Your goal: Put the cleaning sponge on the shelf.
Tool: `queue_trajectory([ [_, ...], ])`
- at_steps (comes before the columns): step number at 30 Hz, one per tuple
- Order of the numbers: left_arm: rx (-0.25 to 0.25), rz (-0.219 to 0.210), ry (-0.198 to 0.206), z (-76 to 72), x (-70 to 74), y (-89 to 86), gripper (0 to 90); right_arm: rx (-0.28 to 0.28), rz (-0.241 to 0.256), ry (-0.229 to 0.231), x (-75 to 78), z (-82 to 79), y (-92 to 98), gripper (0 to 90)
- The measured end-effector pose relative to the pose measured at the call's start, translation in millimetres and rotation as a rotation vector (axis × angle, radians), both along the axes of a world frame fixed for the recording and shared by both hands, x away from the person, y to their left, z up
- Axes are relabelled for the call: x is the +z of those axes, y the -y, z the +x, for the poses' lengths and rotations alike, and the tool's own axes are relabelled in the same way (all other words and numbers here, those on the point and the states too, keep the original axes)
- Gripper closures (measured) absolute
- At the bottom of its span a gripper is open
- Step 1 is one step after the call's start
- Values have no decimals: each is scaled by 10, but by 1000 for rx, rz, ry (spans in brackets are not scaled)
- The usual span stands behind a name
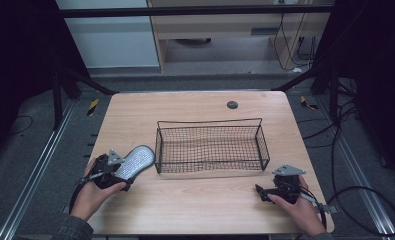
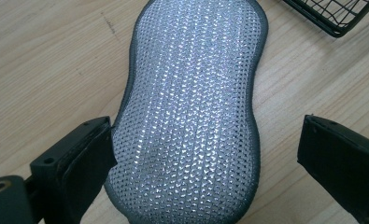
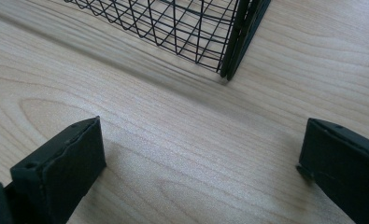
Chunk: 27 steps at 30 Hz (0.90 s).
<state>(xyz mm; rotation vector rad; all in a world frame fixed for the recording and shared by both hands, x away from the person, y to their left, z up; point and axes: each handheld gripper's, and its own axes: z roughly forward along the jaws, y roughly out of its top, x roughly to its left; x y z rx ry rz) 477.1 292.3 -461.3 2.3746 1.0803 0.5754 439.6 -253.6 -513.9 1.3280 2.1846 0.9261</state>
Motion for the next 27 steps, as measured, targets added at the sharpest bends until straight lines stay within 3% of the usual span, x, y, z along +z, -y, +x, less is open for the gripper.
queue_trajectory([
  [8,-36,43,-16,100,67,88,37,0,0,0,0,-1,-1,5],
  [20,-67,66,-28,170,119,177,37,1,0,0,0,0,0,5],
  [27,-85,100,-77,225,81,198,37,3,-2,0,0,0,2,5],
])
